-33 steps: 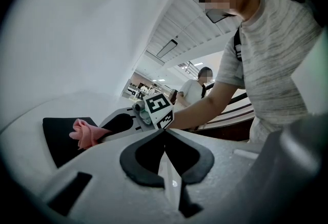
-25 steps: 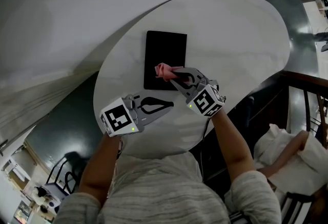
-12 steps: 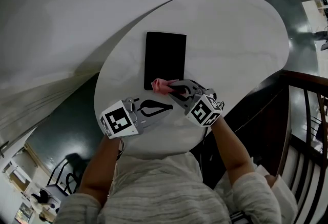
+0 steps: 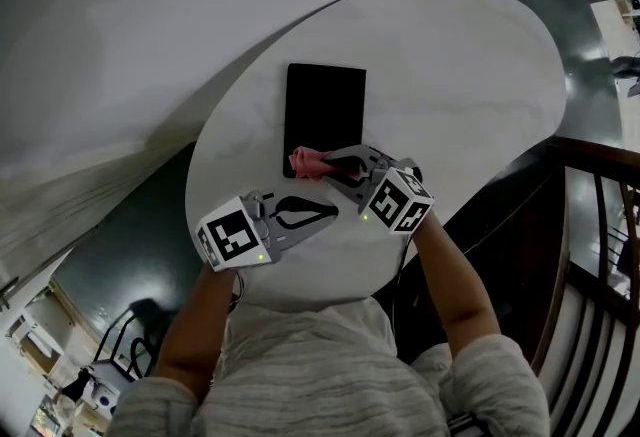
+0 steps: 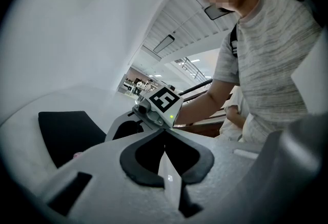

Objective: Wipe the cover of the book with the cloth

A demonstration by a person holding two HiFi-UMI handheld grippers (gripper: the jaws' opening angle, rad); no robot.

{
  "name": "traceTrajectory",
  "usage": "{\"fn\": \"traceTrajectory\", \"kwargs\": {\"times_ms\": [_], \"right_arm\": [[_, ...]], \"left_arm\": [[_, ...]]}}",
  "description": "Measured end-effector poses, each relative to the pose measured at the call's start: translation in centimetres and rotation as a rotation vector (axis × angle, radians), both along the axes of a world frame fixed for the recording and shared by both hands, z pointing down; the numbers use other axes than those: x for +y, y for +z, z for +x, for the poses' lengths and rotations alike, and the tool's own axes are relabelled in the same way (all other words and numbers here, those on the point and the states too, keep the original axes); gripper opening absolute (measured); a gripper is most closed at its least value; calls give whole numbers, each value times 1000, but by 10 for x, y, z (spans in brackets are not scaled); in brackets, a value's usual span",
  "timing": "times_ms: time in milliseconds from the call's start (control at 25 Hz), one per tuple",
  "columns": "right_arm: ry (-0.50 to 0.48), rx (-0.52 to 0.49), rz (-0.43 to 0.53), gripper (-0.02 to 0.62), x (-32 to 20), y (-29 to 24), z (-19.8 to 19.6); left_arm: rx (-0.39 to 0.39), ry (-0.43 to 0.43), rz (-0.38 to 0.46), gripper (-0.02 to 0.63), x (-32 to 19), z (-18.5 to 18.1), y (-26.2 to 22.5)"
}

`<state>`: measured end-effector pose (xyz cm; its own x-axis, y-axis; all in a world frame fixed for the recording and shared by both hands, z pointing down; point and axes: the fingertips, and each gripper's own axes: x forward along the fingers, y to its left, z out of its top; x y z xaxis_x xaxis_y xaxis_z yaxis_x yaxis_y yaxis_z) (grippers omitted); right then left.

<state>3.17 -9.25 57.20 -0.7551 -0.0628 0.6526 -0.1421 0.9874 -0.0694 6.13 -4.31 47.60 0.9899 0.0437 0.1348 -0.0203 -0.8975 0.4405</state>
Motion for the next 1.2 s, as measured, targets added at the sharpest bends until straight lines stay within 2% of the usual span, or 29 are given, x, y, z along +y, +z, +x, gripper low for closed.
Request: {"fn": "traceTrajectory", "kwargs": {"times_ms": [320,800,1200], "right_arm": [[45,45,92,52,-44,-2,6],[185,94,218,52,-124,-14,19],[222,115,266,52,-165,-16,14]], "left_arm": [[2,10,-5,14,-2,1,0],[11,26,-9,14,-3,2,-2],[9,35,-19,15,-1,2,2]]}}
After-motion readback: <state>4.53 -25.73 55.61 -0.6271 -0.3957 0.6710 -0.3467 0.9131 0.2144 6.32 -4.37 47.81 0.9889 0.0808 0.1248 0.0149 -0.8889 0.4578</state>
